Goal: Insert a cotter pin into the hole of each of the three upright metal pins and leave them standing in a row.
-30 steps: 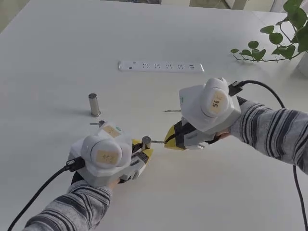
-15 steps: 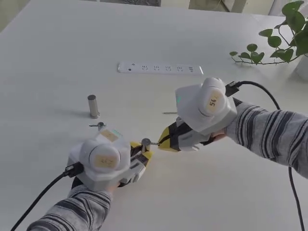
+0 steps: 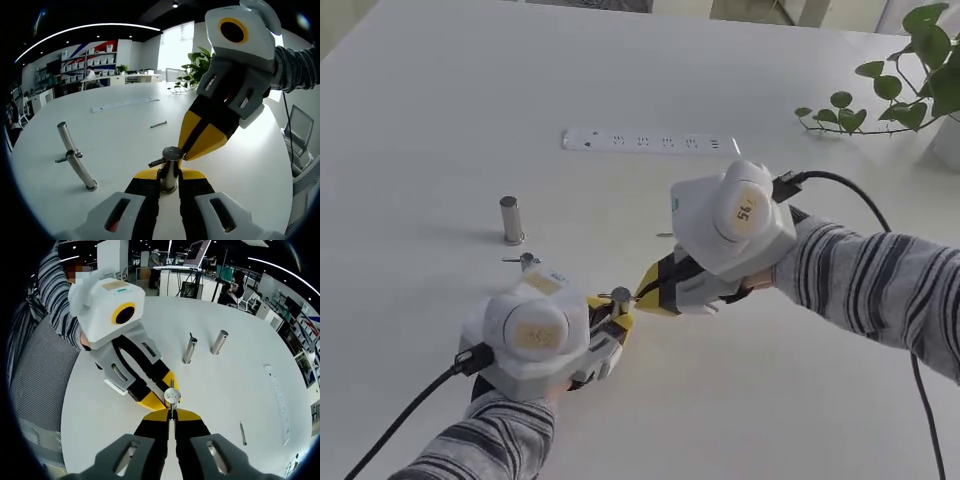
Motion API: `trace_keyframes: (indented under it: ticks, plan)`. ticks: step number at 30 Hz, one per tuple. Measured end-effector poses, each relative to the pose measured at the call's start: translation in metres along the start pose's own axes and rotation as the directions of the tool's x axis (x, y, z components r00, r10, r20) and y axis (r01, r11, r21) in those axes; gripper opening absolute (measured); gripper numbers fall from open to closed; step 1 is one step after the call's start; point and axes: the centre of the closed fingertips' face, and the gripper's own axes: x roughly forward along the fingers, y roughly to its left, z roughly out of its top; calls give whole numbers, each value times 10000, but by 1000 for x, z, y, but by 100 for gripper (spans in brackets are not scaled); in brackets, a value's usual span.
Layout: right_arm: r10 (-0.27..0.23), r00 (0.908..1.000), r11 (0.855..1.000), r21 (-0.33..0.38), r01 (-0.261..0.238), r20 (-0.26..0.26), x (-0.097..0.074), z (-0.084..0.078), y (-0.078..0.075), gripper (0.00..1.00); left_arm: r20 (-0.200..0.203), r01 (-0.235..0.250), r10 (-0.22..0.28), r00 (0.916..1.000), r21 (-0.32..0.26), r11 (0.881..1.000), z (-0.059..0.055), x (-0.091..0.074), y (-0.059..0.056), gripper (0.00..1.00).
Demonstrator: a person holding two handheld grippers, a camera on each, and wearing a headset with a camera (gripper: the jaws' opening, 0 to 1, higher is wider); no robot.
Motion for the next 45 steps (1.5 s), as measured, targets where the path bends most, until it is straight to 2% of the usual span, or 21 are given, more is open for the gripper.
trace_keyframes:
  ticks: [2, 6, 10, 14, 19, 36, 45]
  plan:
    - [-72, 10000, 10000, 33, 72, 9, 0, 0, 2, 0, 12, -10, 10, 10000, -10, 10000, 0, 0, 0, 11]
    - [-284, 9995, 9993, 237, 281, 134, -3, 1, 1, 9, 15, -50, 50, 10000, -38, 10000, 0, 0, 0, 11]
    - [-591, 9982, 9971, 481, 592, -44, -13, -6, -5, 9, 17, -82, 82, 10000, -36, 10000, 0, 1, 1, 11]
    - [-589, 9983, 9964, 611, 586, 28, -18, -8, -3, 2, 28, -106, 107, 9999, -82, 9999, 0, 1, 1, 11]
    - [-469, 9989, 9962, 735, 465, 40, -15, -9, -1, 0, 49, -225, 226, 9997, -218, 9995, 0, 1, 1, 11]
    - [-414, 9991, 9958, 820, 409, 38, -8, -5, -3, 0, -30, -384, 383, 9993, -415, 9984, -1, 3, 2, 11]
    - [-555, 9984, 9939, 962, 547, 55, -8, -5, -5, 2, -345, -467, 448, 9984, -559, 9973, -6, 2, 5, 14]
